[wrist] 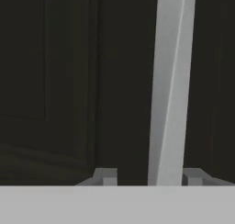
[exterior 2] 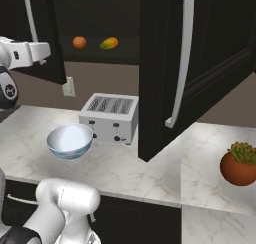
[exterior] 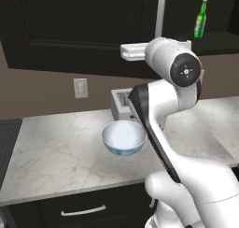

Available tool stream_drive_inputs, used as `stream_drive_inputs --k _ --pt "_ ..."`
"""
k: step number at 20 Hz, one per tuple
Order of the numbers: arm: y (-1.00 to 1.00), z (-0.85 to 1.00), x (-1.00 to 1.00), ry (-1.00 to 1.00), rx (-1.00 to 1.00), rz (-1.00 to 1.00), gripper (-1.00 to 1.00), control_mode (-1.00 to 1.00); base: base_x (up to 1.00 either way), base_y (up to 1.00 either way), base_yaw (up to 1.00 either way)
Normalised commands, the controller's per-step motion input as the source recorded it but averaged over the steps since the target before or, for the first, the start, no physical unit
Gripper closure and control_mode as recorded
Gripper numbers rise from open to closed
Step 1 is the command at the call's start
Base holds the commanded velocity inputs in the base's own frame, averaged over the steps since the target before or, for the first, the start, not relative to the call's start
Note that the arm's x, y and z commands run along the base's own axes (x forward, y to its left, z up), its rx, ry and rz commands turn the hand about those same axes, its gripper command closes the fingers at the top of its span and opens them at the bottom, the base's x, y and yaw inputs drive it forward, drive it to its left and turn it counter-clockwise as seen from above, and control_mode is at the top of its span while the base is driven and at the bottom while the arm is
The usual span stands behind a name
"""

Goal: Open the cabinet. Pick the tangerine and mango from the cabinet and place them into the bowl. Then close the cabinet.

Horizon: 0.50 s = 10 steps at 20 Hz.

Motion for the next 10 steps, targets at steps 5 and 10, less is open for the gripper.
stream_drive_inputs --k 5,10 --pt "1.00 0.23 -0.67 -0.01 -0.05 0.00 1.00 -1.00 0.00 0.00 0.00" --pt "1.00 -0.41 -0.83 -0.24 -0.15 0.00 1.00 -1.00 0.00 0.00 0.00"
